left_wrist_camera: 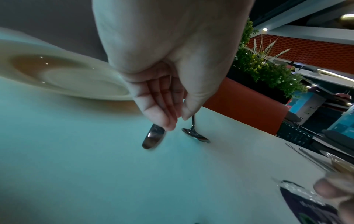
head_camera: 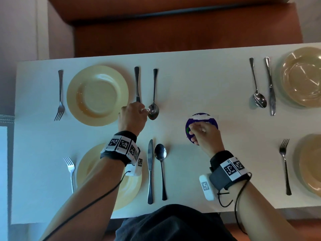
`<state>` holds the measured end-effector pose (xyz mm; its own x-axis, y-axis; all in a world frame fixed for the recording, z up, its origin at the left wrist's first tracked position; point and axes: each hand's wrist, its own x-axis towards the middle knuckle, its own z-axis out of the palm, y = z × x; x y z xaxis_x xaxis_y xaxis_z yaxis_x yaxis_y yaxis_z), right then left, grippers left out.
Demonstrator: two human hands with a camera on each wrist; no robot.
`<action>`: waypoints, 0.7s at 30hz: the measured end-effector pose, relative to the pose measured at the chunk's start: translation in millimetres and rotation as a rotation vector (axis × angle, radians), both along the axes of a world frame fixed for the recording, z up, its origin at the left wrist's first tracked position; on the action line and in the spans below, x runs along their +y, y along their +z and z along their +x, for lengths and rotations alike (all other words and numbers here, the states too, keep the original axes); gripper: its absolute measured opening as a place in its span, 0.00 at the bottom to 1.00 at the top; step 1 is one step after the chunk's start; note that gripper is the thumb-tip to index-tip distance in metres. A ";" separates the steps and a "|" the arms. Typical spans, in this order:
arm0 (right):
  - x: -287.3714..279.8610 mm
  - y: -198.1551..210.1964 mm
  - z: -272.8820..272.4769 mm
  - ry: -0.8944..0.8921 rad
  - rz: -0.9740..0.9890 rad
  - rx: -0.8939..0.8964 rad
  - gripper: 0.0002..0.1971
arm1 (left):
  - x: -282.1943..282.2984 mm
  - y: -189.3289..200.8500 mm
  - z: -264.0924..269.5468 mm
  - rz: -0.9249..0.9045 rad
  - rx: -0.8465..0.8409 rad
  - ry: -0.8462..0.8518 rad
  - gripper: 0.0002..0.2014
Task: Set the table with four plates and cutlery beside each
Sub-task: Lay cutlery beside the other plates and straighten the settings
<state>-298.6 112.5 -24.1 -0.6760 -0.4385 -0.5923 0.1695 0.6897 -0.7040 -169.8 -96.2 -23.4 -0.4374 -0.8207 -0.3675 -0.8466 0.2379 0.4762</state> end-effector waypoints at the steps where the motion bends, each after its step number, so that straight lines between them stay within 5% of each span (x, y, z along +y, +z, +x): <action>1: -3.4 1.7 -1.2 0.001 -0.008 0.002 0.09 | 1.1 1.5 3.4 -0.041 -0.010 -0.005 0.09; 5: -11.4 4.2 -2.1 0.011 -0.040 0.029 0.08 | 9.6 -1.1 15.5 -0.162 -0.028 -0.055 0.06; 21: 21.3 -6.4 11.3 0.037 -0.020 0.061 0.08 | 18.1 -10.2 26.0 -0.143 -0.099 -0.139 0.12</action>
